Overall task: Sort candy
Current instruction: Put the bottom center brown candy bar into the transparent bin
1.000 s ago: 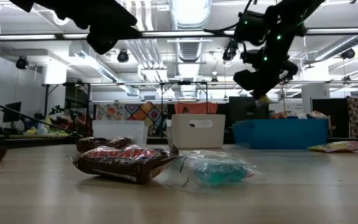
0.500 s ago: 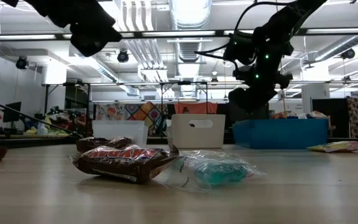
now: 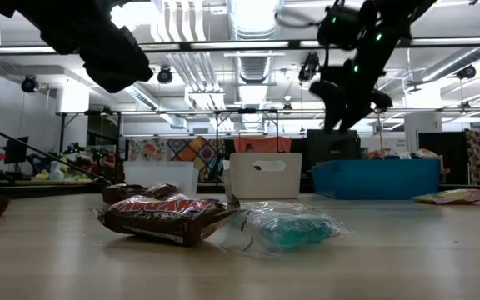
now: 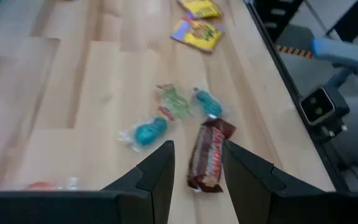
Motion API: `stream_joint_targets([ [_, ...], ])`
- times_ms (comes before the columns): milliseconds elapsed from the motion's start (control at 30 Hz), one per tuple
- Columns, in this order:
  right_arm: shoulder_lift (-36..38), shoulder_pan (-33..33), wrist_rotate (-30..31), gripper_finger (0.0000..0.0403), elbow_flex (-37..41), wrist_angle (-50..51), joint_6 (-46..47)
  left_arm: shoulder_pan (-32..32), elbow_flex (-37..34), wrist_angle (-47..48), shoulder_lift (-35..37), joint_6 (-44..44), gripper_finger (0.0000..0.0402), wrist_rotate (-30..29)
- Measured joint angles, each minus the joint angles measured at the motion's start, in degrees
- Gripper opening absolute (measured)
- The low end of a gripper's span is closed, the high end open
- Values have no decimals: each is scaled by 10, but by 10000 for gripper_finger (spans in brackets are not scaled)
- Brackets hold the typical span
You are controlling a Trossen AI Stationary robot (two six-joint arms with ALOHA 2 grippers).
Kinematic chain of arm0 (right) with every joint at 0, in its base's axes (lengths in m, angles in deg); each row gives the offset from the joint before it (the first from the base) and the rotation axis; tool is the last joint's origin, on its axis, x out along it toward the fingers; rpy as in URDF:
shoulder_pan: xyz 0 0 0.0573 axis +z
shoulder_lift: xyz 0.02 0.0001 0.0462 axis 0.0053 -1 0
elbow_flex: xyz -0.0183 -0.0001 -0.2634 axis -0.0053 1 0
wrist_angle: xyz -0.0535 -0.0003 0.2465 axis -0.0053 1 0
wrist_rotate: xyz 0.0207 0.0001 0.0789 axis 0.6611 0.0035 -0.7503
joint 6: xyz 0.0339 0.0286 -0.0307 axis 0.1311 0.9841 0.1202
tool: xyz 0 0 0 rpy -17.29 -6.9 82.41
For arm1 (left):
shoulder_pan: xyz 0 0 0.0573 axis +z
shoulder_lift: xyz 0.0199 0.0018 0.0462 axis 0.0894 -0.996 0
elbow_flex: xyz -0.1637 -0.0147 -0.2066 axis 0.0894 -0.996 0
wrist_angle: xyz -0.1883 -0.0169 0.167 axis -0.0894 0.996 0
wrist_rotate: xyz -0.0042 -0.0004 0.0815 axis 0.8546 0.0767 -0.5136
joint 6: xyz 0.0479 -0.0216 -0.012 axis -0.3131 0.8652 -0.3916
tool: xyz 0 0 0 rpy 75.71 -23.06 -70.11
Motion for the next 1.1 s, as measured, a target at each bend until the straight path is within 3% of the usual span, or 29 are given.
stream_joint_targets([
  [133,27,70,-86,215,0,0,20,-20,0,-1,-26,-9,118,0],
  [400,35,260,-86,215,0,0,69,-29,0,-74,-87,-1,127,7],
  [600,33,362,-72,215,0,0,125,-30,0,-122,-131,-15,187,2],
  [833,32,426,-26,215,0,0,158,-38,0,-201,-203,-79,267,-30],
  [1100,32,437,-19,215,0,0,167,-43,0,-251,-271,-91,282,-30],
])
